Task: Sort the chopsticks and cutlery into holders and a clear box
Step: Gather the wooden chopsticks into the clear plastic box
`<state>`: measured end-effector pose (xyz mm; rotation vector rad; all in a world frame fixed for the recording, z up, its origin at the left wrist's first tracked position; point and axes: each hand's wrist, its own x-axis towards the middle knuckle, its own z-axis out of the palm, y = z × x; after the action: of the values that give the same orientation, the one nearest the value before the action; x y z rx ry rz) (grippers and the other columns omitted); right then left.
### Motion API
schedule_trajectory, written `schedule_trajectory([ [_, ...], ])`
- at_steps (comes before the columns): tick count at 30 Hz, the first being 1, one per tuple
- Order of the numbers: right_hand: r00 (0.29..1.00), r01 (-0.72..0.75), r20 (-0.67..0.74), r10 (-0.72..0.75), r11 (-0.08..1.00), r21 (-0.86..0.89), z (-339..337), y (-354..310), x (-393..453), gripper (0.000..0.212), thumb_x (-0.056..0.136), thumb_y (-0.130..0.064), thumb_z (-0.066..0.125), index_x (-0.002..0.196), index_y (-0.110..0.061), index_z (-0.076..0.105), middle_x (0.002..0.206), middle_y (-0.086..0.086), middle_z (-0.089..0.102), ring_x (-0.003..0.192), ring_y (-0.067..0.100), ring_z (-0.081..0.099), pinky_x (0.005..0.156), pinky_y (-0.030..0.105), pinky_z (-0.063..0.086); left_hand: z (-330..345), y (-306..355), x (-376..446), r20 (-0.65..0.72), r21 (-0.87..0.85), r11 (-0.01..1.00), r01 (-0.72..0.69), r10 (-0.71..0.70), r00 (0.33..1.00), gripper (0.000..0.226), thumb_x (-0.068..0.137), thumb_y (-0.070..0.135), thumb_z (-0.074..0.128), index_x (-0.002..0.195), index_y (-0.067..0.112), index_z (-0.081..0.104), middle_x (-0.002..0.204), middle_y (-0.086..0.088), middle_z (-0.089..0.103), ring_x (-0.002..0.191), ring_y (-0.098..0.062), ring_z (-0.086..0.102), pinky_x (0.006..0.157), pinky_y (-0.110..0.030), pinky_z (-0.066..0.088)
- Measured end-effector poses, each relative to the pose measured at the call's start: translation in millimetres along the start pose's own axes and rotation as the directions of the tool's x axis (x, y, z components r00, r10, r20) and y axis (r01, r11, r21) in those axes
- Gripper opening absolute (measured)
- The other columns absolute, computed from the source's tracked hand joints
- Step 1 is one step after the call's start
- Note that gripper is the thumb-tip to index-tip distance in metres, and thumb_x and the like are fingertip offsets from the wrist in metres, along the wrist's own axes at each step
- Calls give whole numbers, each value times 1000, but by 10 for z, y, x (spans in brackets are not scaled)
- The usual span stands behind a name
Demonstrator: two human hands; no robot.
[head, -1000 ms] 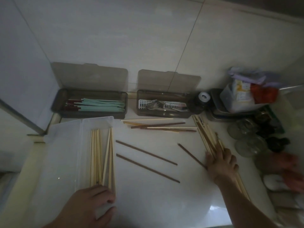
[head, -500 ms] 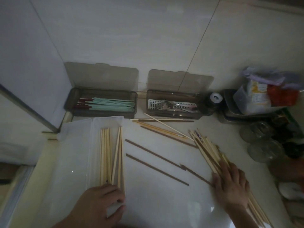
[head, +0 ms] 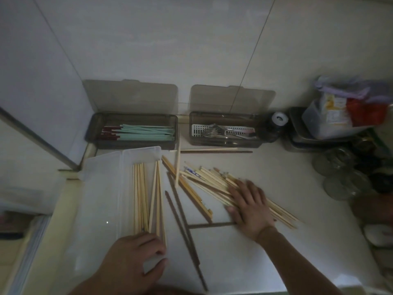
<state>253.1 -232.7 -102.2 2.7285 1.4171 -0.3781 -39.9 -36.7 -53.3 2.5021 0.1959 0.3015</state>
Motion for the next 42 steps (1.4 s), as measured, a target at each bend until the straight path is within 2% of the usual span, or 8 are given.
schedule_trajectory([
  [5, 996, 82, -29, -80, 994, 70, -56, -268, 201, 71, 88, -68, -6, 151, -37, 10, 160, -5, 5, 148, 25, -4, 118, 49, 2, 16, -10, -9, -7, -8, 1000, 6, -6, 1000, 13, 76, 35, 75, 82, 29, 66, 84, 18, 60, 73, -1, 57, 60, -14, 47],
  [8, 985, 27, -170, 13, 973, 229, -55, -169, 236, 60, 97, -57, 18, 144, -27, 37, 151, 3, 37, 141, 29, 27, 113, 50, 26, 0, -8, -9, 13, 4, 1000, 5, -5, 1000, 13, 76, 38, 75, 82, 30, 66, 83, 17, 59, 71, -1, 56, 61, -11, 44],
  [12, 877, -158, -389, 283, 933, 323, -74, 74, 205, 44, 85, -42, 44, 98, -12, 74, 103, 10, 69, 94, 38, 60, 78, 42, 54, 2, -14, -13, 12, 21, 1000, -9, 9, 1000, 17, 74, 40, 76, 81, 31, 65, 81, 17, 59, 70, -1, 55, 58, -14, 43],
  [16, 878, -167, -418, 234, 967, 191, -47, 73, 124, 31, 79, -36, 52, 77, -17, 76, 87, 1, 70, 78, 31, 60, 59, 32, 52, -8, -8, -6, 21, 32, 999, -19, 19, 1000, 19, 73, 42, 76, 82, 31, 63, 81, 17, 58, 70, -2, 54, 57, -14, 41],
  [25, 879, -281, -370, 301, 954, 108, -13, -168, 144, 8, 76, -5, 70, 79, -12, 71, 85, 6, 66, 77, 34, 55, 57, 33, 43, 11, -57, -36, 17, 10, 999, -46, 45, 999, 19, 76, 43, 74, 86, 30, 63, 84, 15, 60, 73, -5, 56, 56, -20, 48],
  [30, 832, -357, -347, 433, 897, 262, -555, -466, 197, 11, 95, -21, 50, 93, -22, 60, 74, 2, 61, 66, 25, 54, 60, 32, 43, -9, -39, -26, 7, 8, 998, -67, 67, 998, 22, 76, 45, 73, 88, 32, 60, 85, 16, 60, 74, -5, 58, 54, -20, 48],
  [36, 783, 437, -623, -1, 713, 548, -1089, -1353, 207, 28, 98, -31, 42, 94, -11, 61, 90, -3, 62, 82, 5, 58, 74, 12, 45, -26, -60, -58, -50, -17, 987, -157, 156, 987, 14, 84, 33, 71, 94, 27, 63, 92, 10, 61, 79, -11, 59, 62, -24, 50],
  [42, 822, 553, -444, -356, 685, 475, -730, -2064, 358, 19, 90, -15, 47, 99, -9, 61, 98, 7, 62, 92, 20, 58, 85, 19, 44, 22, -113, -110, -134, 117, 930, -349, 363, 922, 13, 85, 19, 70, 76, 22, 61, 72, 3, 55, 66, -16, 49, 58, -26, 46],
])
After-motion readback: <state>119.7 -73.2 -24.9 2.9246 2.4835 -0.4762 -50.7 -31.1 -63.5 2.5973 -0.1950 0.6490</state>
